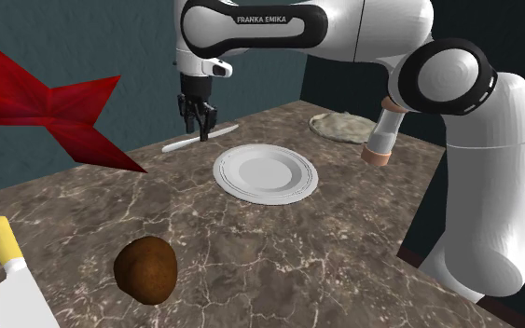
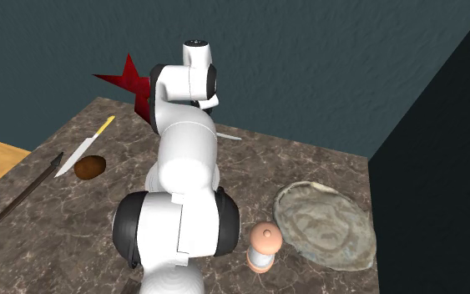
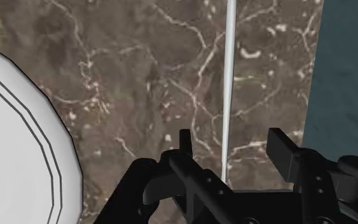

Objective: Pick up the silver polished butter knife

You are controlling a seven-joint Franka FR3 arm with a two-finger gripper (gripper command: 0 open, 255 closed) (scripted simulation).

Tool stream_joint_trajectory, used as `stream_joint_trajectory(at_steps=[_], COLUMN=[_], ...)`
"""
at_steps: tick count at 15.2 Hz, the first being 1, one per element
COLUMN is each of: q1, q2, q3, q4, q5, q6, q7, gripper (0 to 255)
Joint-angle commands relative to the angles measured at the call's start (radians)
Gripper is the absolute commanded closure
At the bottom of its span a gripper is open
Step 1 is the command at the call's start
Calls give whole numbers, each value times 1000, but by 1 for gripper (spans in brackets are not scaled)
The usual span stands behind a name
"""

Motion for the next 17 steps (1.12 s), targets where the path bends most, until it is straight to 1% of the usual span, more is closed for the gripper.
stream_joint_trajectory(at_steps=[1, 9, 17], q1=[0, -1, 27], q2=[-1, -2, 25], q3=[0, 0, 0], q4=[-6, -4, 147], q5=[0, 0, -9], q6=[5, 3, -121], q7=[1, 0, 1], gripper=[255, 255, 255])
